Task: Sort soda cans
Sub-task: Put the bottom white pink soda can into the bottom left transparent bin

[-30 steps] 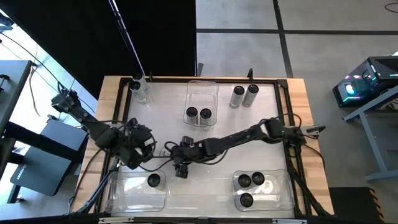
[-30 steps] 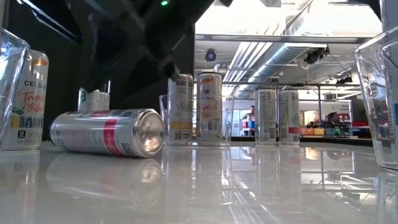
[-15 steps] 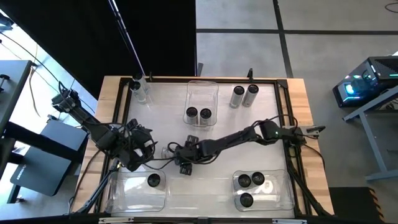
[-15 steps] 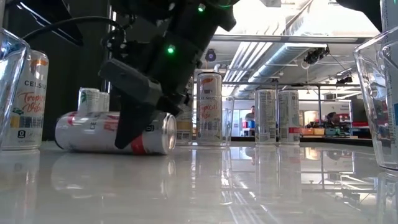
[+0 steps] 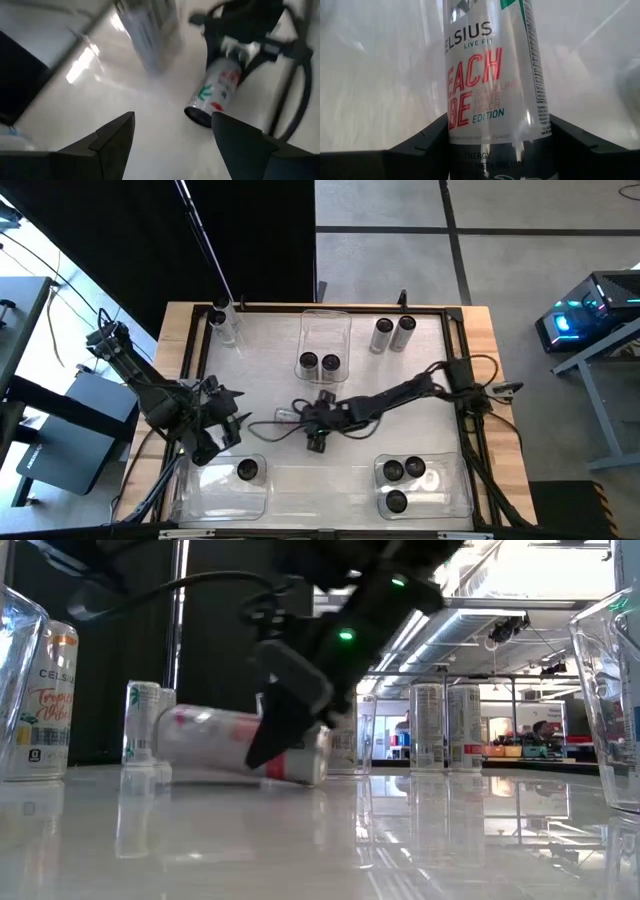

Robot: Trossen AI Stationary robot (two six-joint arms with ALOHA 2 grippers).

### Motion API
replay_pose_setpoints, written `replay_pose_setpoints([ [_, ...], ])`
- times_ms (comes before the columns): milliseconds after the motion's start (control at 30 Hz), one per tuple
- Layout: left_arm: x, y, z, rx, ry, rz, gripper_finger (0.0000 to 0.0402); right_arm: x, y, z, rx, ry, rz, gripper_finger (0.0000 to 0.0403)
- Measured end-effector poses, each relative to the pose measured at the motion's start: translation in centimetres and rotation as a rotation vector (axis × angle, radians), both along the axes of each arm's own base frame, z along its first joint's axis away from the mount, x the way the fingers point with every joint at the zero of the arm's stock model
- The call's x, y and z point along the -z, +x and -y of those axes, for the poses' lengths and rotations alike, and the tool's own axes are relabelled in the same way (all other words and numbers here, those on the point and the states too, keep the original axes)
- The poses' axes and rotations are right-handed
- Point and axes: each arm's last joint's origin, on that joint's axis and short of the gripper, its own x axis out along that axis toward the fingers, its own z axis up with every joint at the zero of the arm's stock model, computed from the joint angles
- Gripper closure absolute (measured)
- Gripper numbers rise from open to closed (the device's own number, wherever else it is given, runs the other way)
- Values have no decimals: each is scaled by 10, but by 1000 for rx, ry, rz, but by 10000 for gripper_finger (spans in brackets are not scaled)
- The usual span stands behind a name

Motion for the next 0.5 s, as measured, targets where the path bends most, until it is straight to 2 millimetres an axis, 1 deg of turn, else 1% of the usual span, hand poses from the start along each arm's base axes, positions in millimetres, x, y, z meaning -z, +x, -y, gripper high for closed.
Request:
replay_pose_setpoints([
  [100, -3, -3, 3, -5, 60, 93, 145, -4, -22, 4, -8, 22, 170, 165],
  [167, -5, -3, 5, 2, 89, 130, 145, -10, -36, 3, -24, 37, 326, 165],
  [267, -10, 0, 13, 26, 124, 233, 145, -16, -54, 2, -63, 65, 529, 165],
  [333, -15, 4, 21, 60, 145, 292, 145, -21, -62, 2, -95, 71, 649, 165],
  [400, -22, 10, 28, 116, 150, 311, 145, -28, -66, 2, -116, 56, 752, 165],
  [500, -34, 20, 35, 250, 89, 316, 145, -40, -69, 2, -146, 12, 885, 165],
])
